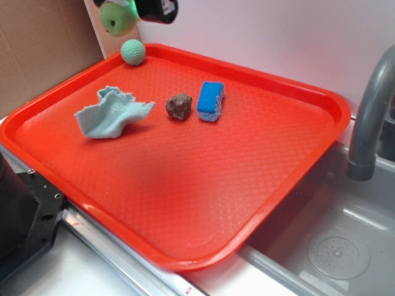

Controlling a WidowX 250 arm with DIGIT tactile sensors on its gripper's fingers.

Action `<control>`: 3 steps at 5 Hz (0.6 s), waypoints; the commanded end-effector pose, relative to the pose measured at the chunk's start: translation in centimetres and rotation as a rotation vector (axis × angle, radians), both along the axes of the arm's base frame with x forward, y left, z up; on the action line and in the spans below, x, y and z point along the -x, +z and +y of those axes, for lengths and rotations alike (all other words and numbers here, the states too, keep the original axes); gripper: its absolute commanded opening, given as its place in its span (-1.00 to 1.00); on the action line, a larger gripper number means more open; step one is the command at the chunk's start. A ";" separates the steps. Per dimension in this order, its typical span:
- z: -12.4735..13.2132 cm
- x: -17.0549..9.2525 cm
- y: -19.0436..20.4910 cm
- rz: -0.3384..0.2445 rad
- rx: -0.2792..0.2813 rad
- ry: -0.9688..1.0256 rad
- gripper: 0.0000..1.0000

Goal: Grab the green animal.

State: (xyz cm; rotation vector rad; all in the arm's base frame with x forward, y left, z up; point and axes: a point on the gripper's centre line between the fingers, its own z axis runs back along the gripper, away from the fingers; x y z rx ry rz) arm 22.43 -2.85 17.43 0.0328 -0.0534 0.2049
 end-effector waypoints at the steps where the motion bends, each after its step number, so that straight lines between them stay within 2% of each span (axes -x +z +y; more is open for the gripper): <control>1: 1.6 -1.3 1.5 -0.048 -0.030 -0.036 -1.00; 3: 0.9 -1.0 0.8 -0.034 -0.029 -0.038 -1.00</control>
